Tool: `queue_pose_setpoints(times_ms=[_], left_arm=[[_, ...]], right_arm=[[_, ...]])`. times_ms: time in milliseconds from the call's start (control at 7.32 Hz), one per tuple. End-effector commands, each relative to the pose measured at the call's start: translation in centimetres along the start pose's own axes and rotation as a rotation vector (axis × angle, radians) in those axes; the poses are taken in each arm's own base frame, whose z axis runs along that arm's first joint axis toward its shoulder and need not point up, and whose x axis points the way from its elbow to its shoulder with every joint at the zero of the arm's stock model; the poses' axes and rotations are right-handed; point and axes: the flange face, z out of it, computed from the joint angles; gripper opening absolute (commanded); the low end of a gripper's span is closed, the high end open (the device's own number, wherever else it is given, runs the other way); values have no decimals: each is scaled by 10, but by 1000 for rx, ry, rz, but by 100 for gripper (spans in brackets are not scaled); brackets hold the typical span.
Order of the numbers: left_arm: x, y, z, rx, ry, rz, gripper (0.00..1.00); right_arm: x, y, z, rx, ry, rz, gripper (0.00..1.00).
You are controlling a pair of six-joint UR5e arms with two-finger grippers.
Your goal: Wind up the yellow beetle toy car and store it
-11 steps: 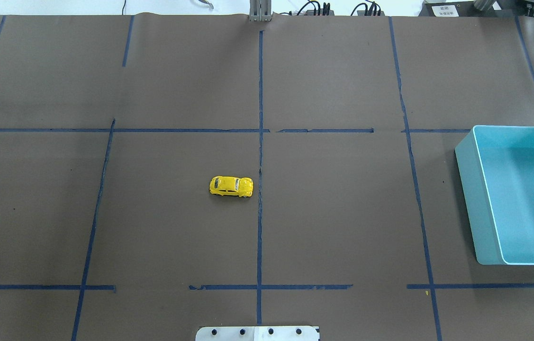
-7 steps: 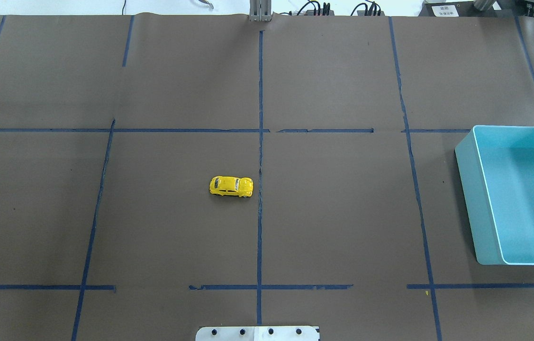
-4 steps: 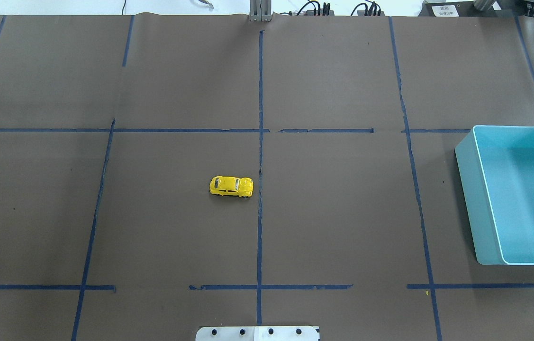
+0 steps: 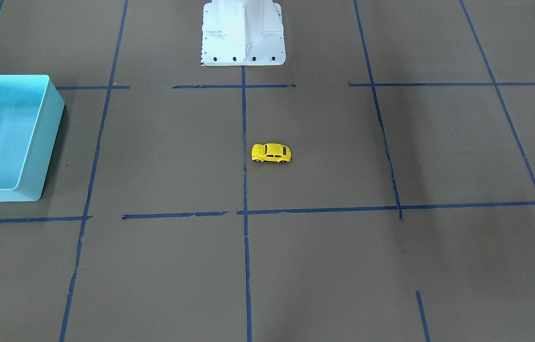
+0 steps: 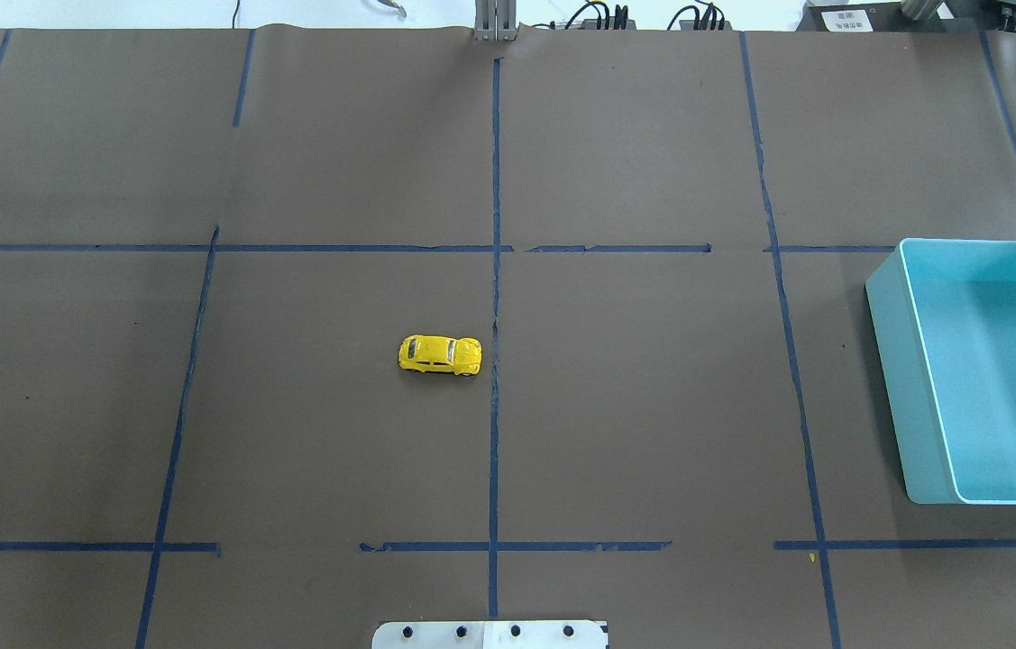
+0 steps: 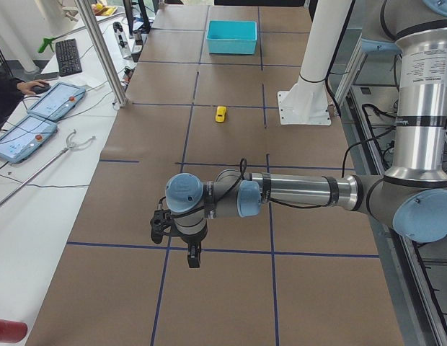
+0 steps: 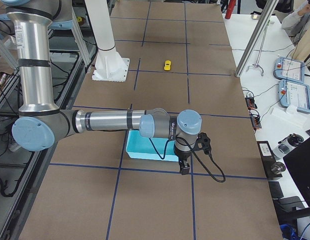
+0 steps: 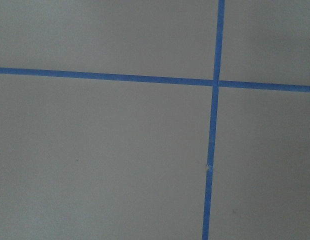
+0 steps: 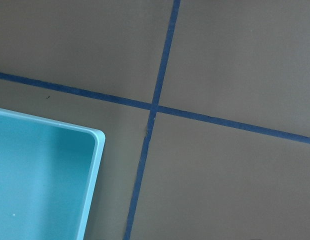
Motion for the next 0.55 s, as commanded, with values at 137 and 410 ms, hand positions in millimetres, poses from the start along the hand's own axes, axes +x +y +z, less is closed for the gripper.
queue_pose_setpoints(times_ms=[137, 410], left_arm=[[0, 0, 1, -1, -7, 1, 100], [25, -23, -26, 45, -16, 49, 100]], right_arm=[[0, 0, 0, 0, 0, 2, 100], [-1, 0, -1, 3, -1, 0, 100]])
